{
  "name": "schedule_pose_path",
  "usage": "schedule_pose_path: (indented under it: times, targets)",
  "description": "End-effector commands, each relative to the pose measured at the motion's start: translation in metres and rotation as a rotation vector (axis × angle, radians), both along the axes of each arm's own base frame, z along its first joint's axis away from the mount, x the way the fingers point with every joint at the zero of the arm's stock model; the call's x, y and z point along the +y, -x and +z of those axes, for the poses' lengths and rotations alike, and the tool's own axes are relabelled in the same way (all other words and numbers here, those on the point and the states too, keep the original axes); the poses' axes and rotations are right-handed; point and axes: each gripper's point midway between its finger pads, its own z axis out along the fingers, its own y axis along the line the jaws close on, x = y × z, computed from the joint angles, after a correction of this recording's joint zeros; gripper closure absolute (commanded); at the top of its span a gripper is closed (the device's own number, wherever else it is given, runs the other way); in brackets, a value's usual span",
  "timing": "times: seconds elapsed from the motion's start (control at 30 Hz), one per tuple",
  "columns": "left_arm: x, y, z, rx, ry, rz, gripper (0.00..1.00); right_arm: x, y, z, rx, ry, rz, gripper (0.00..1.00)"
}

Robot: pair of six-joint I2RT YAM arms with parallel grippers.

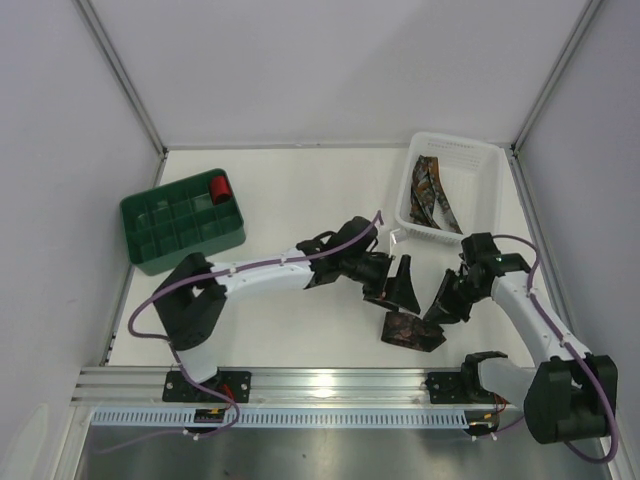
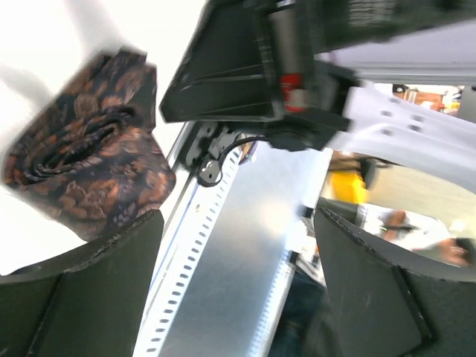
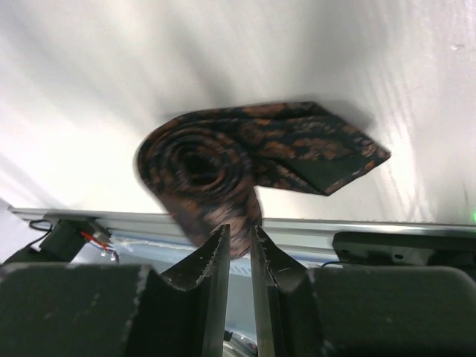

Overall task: Roll the ties
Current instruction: Roll the tie

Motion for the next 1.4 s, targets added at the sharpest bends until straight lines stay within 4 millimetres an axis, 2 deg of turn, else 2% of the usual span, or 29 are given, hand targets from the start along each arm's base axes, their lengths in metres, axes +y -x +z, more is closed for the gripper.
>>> schedule_pose_path:
  times: [0.0, 0.07, 0.1, 0.17, 0.23, 0.37, 0.47, 0.63, 0.7, 0.83, 0.97, 1.1, 1.23, 1.37]
  targets:
    - [0.015, -0.018, 0.056, -0.231, 0.103, 0.032, 0.12, 0.007, -0.008, 0.037, -0.108, -0.052, 0.044, 0.77]
    - [0.026, -0.02, 0.063, -0.293, 0.111, 0.043, 0.11, 0.012, -0.008, 0.052, -0.135, -0.087, 0.074, 0.76]
    - [0.031, -0.028, 0.065, -0.314, 0.111, 0.073, 0.1, 0.018, -0.01, 0.056, -0.15, -0.121, 0.096, 0.76]
    - [0.042, -0.029, 0.066, -0.334, 0.124, 0.1, 0.02, 0.036, -0.001, 0.059, -0.115, -0.221, 0.136, 0.76]
    - [0.048, -0.036, 0.07, -0.35, 0.142, 0.139, 0.0, 0.043, 0.008, 0.047, -0.041, -0.199, 0.175, 0.75]
    - [0.062, -0.049, 0.066, -0.402, 0.08, 0.219, 0.0, 0.023, 0.01, 0.029, -0.026, -0.031, 0.143, 0.73]
    - [0.071, -0.057, 0.067, -0.434, 0.039, 0.275, 0.0, 0.019, 0.015, 0.021, -0.014, -0.008, 0.121, 0.63]
    - [0.076, -0.052, 0.065, -0.373, 0.053, 0.248, 0.0, 0.018, 0.032, -0.002, 0.043, -0.018, 0.103, 0.63]
    - [0.079, -0.048, 0.057, -0.321, 0.055, 0.232, 0.0, 0.019, 0.035, -0.008, 0.036, -0.028, 0.1, 0.62]
    - [0.087, -0.042, 0.051, -0.278, 0.084, 0.248, 0.0, 0.018, 0.034, -0.023, 0.02, -0.025, 0.091, 0.62]
    - [0.093, -0.046, 0.056, -0.245, 0.146, 0.282, 0.0, 0.02, 0.024, -0.034, -0.001, -0.025, 0.096, 0.62]
    - [0.098, -0.047, 0.053, -0.282, 0.105, 0.277, 0.0, 0.021, 0.017, -0.043, 0.012, -0.02, 0.102, 0.62]
    - [0.104, -0.051, 0.049, -0.292, 0.073, 0.303, 0.04, 0.026, 0.006, -0.04, -0.004, -0.004, 0.129, 0.62]
    - [0.109, -0.053, 0.041, -0.281, 0.041, 0.327, 0.0, 0.026, -0.006, -0.018, -0.055, 0.01, 0.145, 0.61]
